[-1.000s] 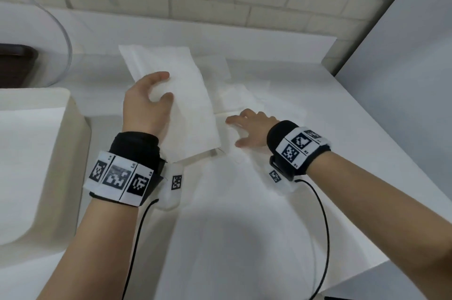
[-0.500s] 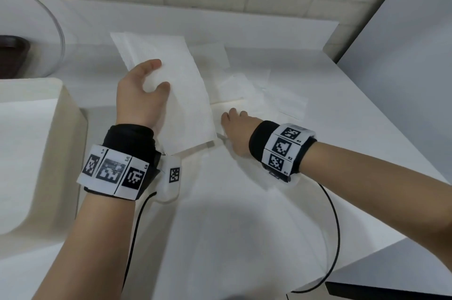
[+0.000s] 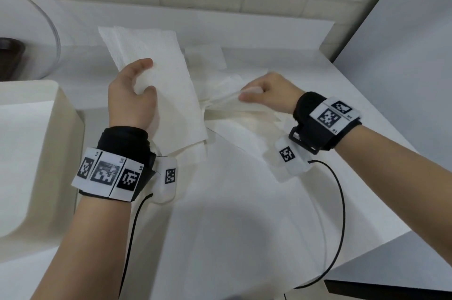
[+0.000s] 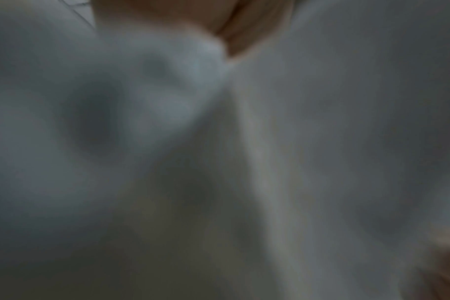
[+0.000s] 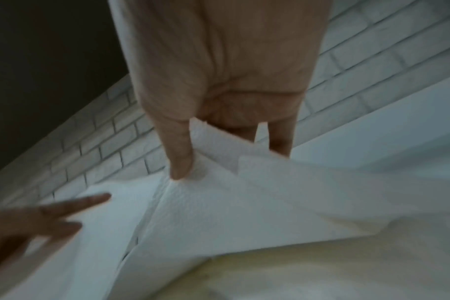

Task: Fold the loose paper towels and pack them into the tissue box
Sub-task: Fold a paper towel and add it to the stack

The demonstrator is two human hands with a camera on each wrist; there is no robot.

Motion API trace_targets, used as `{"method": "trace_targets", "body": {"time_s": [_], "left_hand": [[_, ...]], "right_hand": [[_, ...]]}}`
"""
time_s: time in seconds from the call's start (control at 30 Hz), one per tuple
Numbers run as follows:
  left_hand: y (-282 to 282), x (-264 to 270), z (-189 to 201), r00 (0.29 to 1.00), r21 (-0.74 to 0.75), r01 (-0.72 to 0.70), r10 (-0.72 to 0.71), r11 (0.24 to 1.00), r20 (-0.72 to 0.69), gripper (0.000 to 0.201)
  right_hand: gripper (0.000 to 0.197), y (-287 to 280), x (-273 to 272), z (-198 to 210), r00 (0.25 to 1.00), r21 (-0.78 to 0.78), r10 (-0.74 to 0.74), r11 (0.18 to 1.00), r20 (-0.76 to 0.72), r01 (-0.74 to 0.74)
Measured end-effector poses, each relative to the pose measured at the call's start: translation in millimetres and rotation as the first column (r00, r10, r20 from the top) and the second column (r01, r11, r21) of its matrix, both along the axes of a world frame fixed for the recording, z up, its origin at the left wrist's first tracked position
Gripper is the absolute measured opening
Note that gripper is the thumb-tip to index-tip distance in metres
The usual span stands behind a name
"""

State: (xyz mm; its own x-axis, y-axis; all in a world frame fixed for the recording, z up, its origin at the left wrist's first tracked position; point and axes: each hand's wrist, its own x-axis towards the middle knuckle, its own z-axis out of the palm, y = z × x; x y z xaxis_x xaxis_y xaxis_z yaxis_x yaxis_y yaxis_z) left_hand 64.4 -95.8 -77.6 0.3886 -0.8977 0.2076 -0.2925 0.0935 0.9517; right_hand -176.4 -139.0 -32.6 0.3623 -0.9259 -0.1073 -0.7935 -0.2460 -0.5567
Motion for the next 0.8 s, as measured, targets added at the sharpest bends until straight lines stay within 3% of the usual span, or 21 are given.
{"method": "trace_targets", "body": {"time_s": [0.13,0.37,0.43,0.57,0.63,0.73,0.8], "left_hand": [[0,-2,0,1.000,-0.029,-0.023,0.024,0.999,0.008,0.049],[1,-4,2,0.999,-0.056,-0.042,0.042,0.998,-0.002,0.051],[2,-6,5,0.999,-0.059,-0.030,0.028,0.998,-0.035,0.044],[9,-21,22,0.982,-0.123,0.080,-0.100,0.989,-0.161,0.026],[16,-32,34,0.973,-0.131,0.148,-0.168,0.980,-0.156,0.033],[25,-50,48,0.951,-0.106,0.257,-0.271,0.960,-0.149,0.034],[28,-58,53,0.938,-0.136,0.285,-0.305,0.949,-0.166,0.027]], "right_hand": [[0.010,-9,-5,18,0.929,-0.151,-0.115,0.972,0.352,0.178],[0.017,-11,-2,64,0.789,-0.316,-0.041,0.903,0.613,0.292],[0.016,-8,1,73,0.729,-0.313,-0.020,0.895,0.684,0.318],[0.012,-1,14,81,0.544,-0.154,-0.014,0.953,0.839,0.262],[0.014,1,23,79,0.543,-0.138,-0.024,0.957,0.839,0.255],[0.018,6,39,73,0.648,-0.204,-0.044,0.931,0.761,0.303],[0.019,4,48,65,0.677,-0.219,-0.089,0.909,0.731,0.355]]}}
